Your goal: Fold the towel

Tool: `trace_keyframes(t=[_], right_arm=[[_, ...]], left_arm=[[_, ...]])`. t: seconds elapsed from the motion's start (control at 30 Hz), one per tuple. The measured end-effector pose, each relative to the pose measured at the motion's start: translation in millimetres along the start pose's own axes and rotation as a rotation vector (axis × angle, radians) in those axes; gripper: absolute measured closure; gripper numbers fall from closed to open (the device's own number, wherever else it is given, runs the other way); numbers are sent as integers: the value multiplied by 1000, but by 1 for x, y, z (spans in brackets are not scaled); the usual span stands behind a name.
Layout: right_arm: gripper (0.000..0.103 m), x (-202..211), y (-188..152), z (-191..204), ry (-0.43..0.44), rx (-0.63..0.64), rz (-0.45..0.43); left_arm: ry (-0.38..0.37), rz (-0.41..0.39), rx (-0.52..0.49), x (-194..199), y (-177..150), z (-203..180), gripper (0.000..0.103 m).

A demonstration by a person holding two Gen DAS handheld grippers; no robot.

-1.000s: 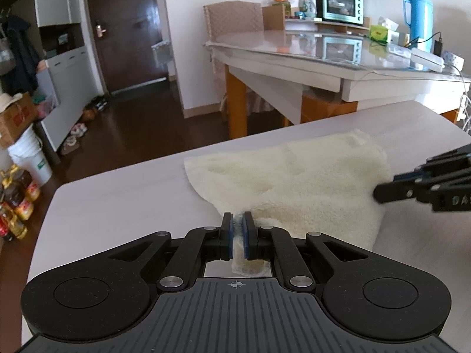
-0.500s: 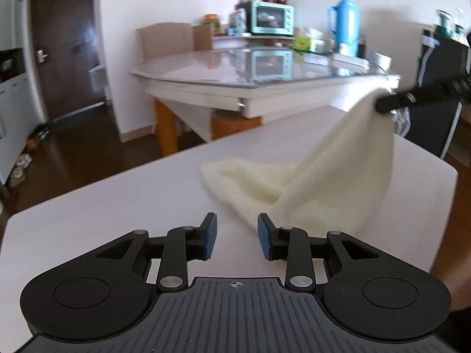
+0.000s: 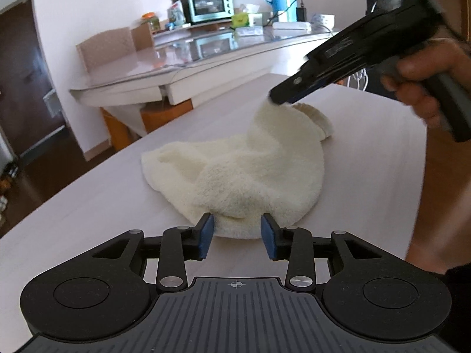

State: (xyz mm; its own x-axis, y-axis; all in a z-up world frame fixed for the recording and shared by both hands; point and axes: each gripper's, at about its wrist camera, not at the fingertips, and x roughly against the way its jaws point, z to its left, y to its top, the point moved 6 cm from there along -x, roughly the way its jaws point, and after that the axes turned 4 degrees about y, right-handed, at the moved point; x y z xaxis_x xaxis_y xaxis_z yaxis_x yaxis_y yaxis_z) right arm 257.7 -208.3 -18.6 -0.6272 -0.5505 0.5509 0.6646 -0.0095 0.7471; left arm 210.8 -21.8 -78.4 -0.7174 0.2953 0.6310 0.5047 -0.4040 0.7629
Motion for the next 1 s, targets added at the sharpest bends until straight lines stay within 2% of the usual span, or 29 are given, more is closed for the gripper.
trace_keyframes(t=[0.03, 0.1, 0.17, 0.37, 0.4, 0.47, 0.5, 0.53, 0.67, 0.73, 0.87, 1.0], right_arm=[[55, 8, -2, -1, 1, 4, -14], [50, 19, -6, 0, 12, 7, -24], [50, 24, -14, 1, 23, 19, -3], [50, 2, -43, 11, 10, 109, 83], [53, -4, -46, 13, 17, 114, 90], [66, -16, -49, 18, 37, 129, 108], [91, -19, -49, 20, 45, 128, 119], [98, -20, -49, 20, 52, 120, 125], [98, 2, -37, 22, 108, 60, 100], [98, 23, -29, 22, 142, 19, 77], [98, 58, -15, 22, 147, -20, 20], [99, 81, -4, 21, 161, -54, -24]], left_arm=[[-1, 1, 31, -3, 2, 4, 93], [-13, -6, 115, -7, 6, 15, 94], [-3, -4, 163, -8, 9, 26, 94], [7, -4, 179, -5, 12, 33, 94], [6, -6, 178, -3, 12, 32, 94], [9, -9, 172, 0, 12, 32, 94], [10, -11, 168, 2, 12, 32, 94], [12, -12, 160, 7, 11, 31, 94], [0, -22, 116, 23, 9, 25, 94], [-12, -24, 88, 29, 8, 19, 89], [-5, -11, 15, 33, -1, -3, 86], [-26, -5, 4, 30, -8, -23, 70]])
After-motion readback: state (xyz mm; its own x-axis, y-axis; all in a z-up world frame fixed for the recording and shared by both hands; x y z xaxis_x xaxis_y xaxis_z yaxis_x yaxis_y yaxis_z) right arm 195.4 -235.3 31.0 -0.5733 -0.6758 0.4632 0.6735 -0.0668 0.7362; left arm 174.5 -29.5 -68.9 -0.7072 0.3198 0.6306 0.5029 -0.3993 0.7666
